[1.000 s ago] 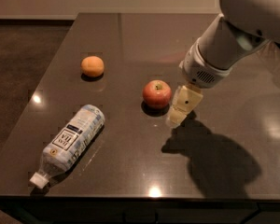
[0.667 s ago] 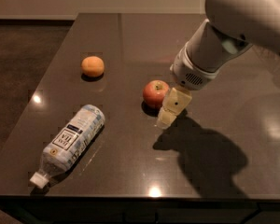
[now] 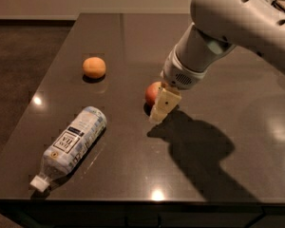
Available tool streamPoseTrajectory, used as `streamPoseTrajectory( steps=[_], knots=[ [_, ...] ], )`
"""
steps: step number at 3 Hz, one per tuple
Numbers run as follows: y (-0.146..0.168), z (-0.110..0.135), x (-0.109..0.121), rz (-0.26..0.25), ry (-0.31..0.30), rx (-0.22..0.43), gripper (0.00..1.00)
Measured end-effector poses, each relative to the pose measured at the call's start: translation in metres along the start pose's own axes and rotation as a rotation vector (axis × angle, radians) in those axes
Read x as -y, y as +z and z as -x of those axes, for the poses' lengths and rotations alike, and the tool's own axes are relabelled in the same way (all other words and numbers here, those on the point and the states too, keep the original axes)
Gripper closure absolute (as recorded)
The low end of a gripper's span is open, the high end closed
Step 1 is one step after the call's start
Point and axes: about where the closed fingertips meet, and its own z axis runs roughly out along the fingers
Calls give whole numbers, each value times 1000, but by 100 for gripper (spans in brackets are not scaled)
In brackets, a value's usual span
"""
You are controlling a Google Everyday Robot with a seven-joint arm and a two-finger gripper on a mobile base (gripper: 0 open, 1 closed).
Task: Move apple near blue plastic bottle
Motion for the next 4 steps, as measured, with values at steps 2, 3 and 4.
streamPoseTrajectory(
  steps=[2,3,4],
  knots=[
    [-9,13,-14,30,-40,29,63],
    [-25,31,-51,87,-109,84,86],
    [-29,45,-85,141,-191,122,100]
  ],
)
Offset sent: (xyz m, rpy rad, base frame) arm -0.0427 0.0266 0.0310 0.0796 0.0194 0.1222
